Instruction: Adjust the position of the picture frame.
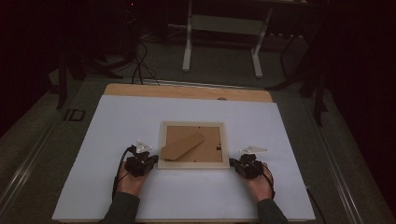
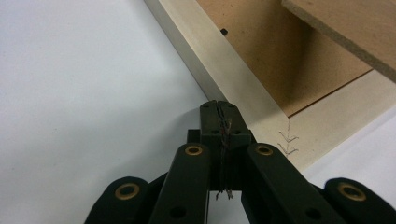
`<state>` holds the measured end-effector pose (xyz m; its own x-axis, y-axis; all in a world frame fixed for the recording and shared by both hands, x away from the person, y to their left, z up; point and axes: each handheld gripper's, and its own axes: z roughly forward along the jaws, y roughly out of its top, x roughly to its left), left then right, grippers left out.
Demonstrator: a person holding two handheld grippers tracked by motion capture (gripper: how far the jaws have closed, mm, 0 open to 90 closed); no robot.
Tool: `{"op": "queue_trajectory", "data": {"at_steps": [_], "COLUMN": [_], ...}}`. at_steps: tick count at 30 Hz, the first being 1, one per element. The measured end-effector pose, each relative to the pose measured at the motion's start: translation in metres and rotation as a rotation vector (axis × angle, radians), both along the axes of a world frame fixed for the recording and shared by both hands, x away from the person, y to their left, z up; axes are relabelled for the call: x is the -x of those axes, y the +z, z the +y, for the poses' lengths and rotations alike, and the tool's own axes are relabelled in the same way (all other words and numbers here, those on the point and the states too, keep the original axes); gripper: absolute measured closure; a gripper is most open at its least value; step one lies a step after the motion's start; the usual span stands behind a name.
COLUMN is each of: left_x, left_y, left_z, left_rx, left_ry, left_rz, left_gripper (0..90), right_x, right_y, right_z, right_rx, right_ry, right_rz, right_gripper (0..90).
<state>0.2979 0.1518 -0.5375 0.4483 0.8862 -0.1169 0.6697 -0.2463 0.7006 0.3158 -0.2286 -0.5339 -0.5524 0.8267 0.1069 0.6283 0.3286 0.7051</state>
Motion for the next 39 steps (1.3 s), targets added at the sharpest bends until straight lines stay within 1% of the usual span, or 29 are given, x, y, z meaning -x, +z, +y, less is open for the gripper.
{"op": "queue_trajectory", "data": {"at_steps": [10, 18, 25, 27, 30, 33, 36, 39], "left_x": [-0.0002, 0.0005, -0.0006, -0.0010, -0.0003, 0.0001, 0.0007, 0.0011], "left_y": [-0.0004, -0.0003, -0.0011, -0.0014, -0.0013, -0.0015, -0.0011, -0.0004], "left_z": [0.0000, -0.0005, 0.0013, 0.0018, 0.0008, 0.0007, 0.0009, 0.0026], "left_rx": [0.000, -0.012, 0.003, 0.006, -0.006, -0.007, -0.011, -0.001], "left_ry": [0.010, 0.014, 0.021, 0.022, 0.024, 0.026, 0.029, 0.036], "left_rz": [-0.005, -0.015, -0.014, -0.015, -0.022, -0.024, -0.025, -0.018], "left_gripper": [90.0, 89.3, 89.2, 89.7, 89.7, 89.4, 87.5, 84.4], "right_x": [0.0007, 0.0004, 0.0003, 0.0007, 0.0004, 0.0002, 0.0005, 0.0005], "right_y": [-0.0004, -0.0007, -0.0006, -0.0006, -0.0006, -0.0006, -0.0006, -0.0007], "right_z": [0.0012, 0.0003, 0.0003, 0.0013, 0.0011, 0.0008, 0.0011, 0.0007], "right_rx": [-0.004, -0.008, -0.016, -0.012, -0.013, -0.013, -0.010, -0.011], "right_ry": [-0.004, -0.001, 0.006, 0.008, 0.011, 0.014, 0.014, 0.017], "right_rz": [-0.002, -0.001, 0.008, 0.006, 0.006, 0.006, 0.005, 0.004], "right_gripper": [90.0, 90.0, 90.0, 90.0, 90.0, 90.0, 90.0, 90.0]}}
